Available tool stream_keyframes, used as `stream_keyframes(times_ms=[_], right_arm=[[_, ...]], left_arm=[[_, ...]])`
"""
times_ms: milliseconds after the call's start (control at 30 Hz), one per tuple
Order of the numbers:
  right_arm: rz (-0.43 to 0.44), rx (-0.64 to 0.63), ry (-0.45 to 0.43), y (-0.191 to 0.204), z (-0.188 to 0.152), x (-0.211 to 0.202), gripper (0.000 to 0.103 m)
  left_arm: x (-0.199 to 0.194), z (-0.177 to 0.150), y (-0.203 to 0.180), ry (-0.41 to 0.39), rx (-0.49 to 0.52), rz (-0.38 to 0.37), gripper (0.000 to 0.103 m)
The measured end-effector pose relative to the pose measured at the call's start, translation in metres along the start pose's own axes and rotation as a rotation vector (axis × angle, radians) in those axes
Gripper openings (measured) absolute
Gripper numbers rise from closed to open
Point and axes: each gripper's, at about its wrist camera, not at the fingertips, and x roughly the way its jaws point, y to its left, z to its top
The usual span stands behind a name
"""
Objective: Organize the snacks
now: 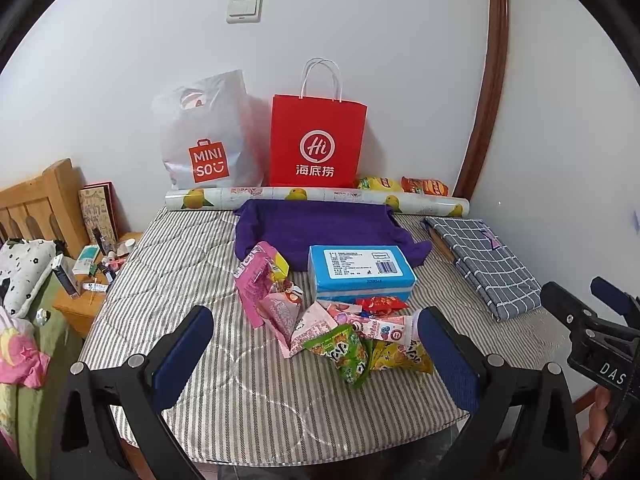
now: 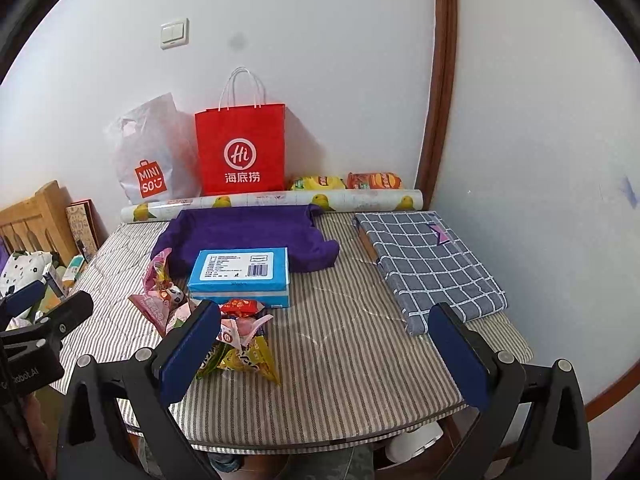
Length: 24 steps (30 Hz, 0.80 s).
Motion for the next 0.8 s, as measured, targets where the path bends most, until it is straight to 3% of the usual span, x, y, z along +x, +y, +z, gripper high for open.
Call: stream_keyframes(times_ms=[800], right_arm=[[0.017,0.014,-0.019,-0.0028,-0.0017,-0.0097,0.102]], left_arm=[[-0.0091,-0.001,-0.0097,-0.017,0.019,-0.002,0.103]])
